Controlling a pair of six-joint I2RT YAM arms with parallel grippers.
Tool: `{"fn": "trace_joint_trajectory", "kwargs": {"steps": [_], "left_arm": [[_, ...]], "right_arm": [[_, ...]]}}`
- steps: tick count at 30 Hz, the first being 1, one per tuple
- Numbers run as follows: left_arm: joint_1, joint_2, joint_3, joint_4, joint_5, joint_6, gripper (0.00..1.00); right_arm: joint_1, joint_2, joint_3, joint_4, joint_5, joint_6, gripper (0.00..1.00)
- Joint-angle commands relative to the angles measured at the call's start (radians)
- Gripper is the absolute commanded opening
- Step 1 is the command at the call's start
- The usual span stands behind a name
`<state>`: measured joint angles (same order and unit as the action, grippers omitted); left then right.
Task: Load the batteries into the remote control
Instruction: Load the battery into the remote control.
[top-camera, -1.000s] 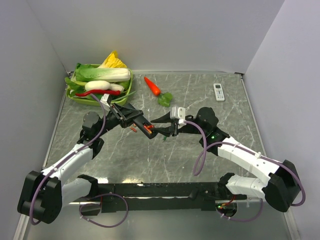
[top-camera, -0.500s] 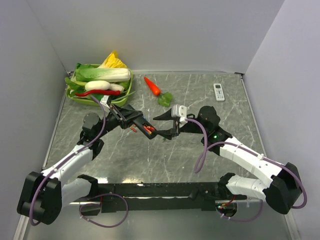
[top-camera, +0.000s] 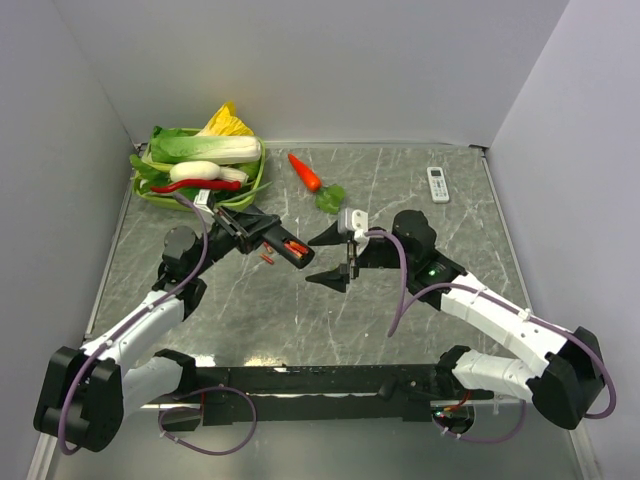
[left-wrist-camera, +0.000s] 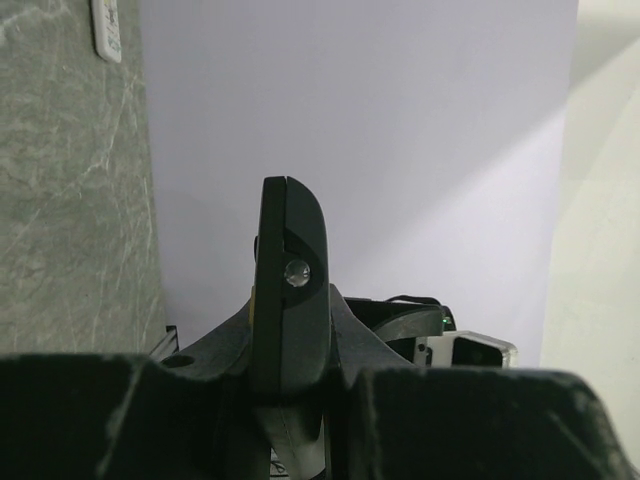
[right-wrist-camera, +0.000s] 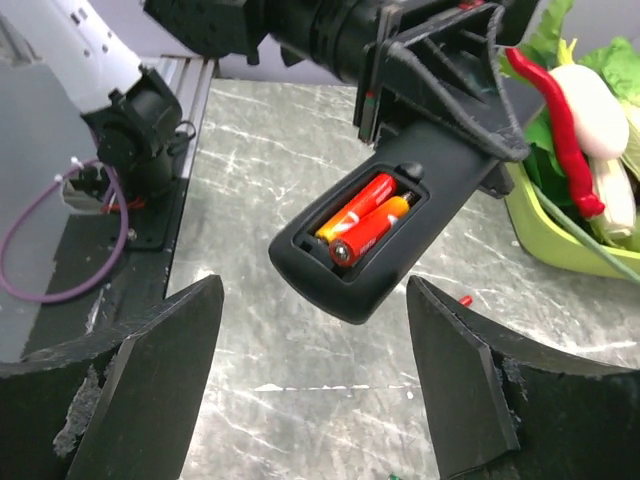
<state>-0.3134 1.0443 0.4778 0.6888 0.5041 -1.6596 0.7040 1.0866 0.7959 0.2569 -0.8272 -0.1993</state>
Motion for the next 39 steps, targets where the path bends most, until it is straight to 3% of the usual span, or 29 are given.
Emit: {"fn": "trace_joint_trajectory", "kwargs": {"steps": [1,6,13,16,19,25,28,35,39], "left_arm": [[0.007,-0.038,0.012,0.02,-0.039,0.055,0.02],[0.008,-0.088,-0.031,0.031,-0.107,0.112,0.02],[0.008,-0.164,-0.123,0.064,-0.222,0.161,0.02],[0.008,-0.213,-0.157,0.051,-0.272,0.173,0.02],[0.008,-0.24,-0.166,0.034,-0.289,0.187,0.02],[0.008,-0.24,-0.168,0.041,-0.268,0.196,0.02],[0.008,-0.239,-0.166,0.034,-0.266,0.201,0.02],[0.008,-0.228,-0.13,-0.02,-0.253,0.221,0.02],[0.008,-0.23,-0.107,-0.061,-0.248,0.245,0.02]], "right_arm": [[0.002,-0.066,0.092,-0.028,0.1,0.093,0.86],[0.0,-0.1,0.124,-0.105,0.305,0.307,1.0],[-0.009,-0.074,0.118,-0.157,0.367,0.6,0.99],[-0.009,-0.053,0.138,-0.195,0.385,0.69,0.95],[-0.008,-0.018,0.18,-0.252,0.378,0.715,0.82],[-0.006,0.055,0.292,-0.409,0.369,0.713,0.75],[0.0,0.068,0.312,-0.412,0.35,0.695,0.67],[0.045,0.087,0.367,-0.485,0.384,0.375,0.4],[0.068,0.099,0.411,-0.561,0.407,0.209,0.35]]}}
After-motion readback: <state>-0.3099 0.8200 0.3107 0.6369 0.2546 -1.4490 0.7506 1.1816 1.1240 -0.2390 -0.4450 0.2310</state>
